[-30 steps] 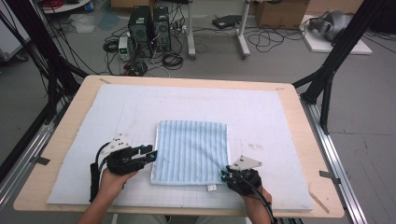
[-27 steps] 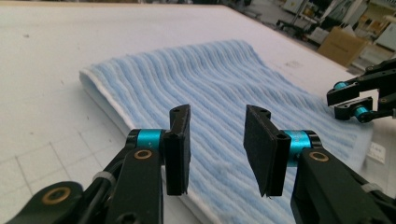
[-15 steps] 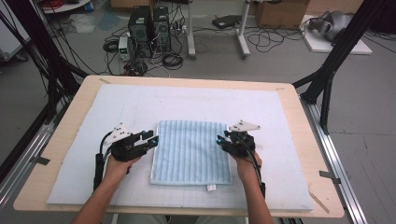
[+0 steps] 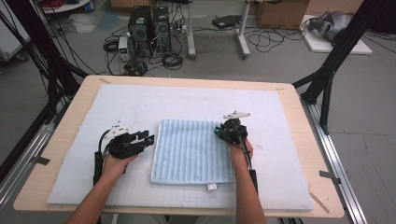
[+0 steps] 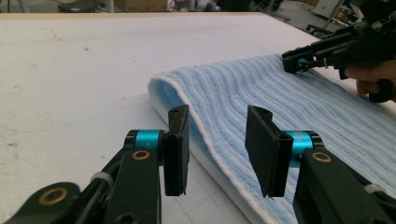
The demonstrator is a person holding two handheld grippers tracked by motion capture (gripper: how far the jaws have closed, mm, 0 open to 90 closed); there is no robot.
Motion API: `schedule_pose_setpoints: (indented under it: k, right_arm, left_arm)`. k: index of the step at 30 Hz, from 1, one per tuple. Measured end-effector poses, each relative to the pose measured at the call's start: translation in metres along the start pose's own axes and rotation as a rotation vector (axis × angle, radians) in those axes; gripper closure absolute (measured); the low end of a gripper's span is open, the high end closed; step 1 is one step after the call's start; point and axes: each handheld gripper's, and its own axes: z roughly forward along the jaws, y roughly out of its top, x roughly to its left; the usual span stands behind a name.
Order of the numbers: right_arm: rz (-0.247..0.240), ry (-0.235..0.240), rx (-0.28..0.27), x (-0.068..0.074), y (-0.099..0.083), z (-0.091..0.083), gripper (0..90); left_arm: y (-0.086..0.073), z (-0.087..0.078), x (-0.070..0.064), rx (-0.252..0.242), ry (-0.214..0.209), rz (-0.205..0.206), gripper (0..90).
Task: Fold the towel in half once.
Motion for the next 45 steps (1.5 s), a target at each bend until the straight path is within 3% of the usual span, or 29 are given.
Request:
schedule_pose_setpoints:
  k: [2, 6, 10, 11, 15, 20, 24, 26, 28, 31, 33, 38, 42, 45]
  right_arm:
    - [-0.002, -0.019, -0.002, -0.001, 0.000, -0.001, 65.2]
    - [0.052, 0.007, -0.042, -0.006, 0.000, -0.013, 68.5]
    - [0.002, -0.009, -0.092, -0.006, 0.001, -0.033, 74.4]
    - [-0.010, -0.014, -0.086, -0.005, -0.001, -0.038, 75.1]
    - [-0.022, -0.025, -0.071, -0.010, -0.011, -0.051, 74.5]
    - [-0.004, -0.016, -0.058, -0.017, -0.022, -0.064, 70.4]
    - [-0.001, -0.007, -0.071, -0.016, -0.026, -0.074, 70.5]
    - [-0.008, -0.004, -0.073, -0.015, -0.028, -0.077, 70.1]
    - [-0.015, -0.004, -0.066, -0.015, -0.029, -0.079, 68.7]
    - [-0.012, -0.011, -0.058, -0.017, -0.032, -0.080, 66.3]
    - [-0.003, -0.013, -0.057, -0.018, -0.034, -0.080, 64.4]
    - [0.014, -0.019, -0.069, -0.022, -0.036, -0.086, 54.7]
    - [0.045, -0.018, -0.093, -0.025, -0.037, -0.092, 38.1]
    - [0.053, 0.000, -0.112, -0.027, -0.039, -0.097, 21.9]
  left_arm:
    - [0.005, 0.003, 0.000, 0.050, -0.016, 0.006, 56.6]
    - [0.025, 0.007, -0.002, 0.032, -0.022, 0.043, 54.6]
    - [0.038, 0.021, 0.007, 0.036, -0.007, 0.044, 57.8]
    - [0.038, 0.025, 0.010, 0.023, -0.007, 0.042, 59.6]
    - [0.039, 0.045, 0.014, 0.061, -0.005, 0.036, 67.4]
    - [0.030, 0.068, 0.015, 0.090, 0.018, 0.023, 74.1]
    - [0.027, 0.083, 0.016, 0.188, 0.093, 0.000, 77.2]
    - [0.028, 0.090, 0.015, 0.247, 0.149, 0.012, 76.4]
    - [0.030, 0.093, 0.015, 0.259, 0.155, -0.002, 74.6]
    - [0.030, 0.093, 0.014, 0.254, 0.159, 0.009, 71.7]
    - [0.031, 0.090, 0.014, 0.243, 0.188, 0.025, 59.6]
    - [0.034, 0.075, 0.016, 0.167, 0.152, 0.017, 44.1]
    - [0.038, 0.058, 0.011, 0.085, 0.123, -0.003, 28.0]
    - [0.041, 0.045, 0.003, 0.046, 0.098, 0.008, 18.8]
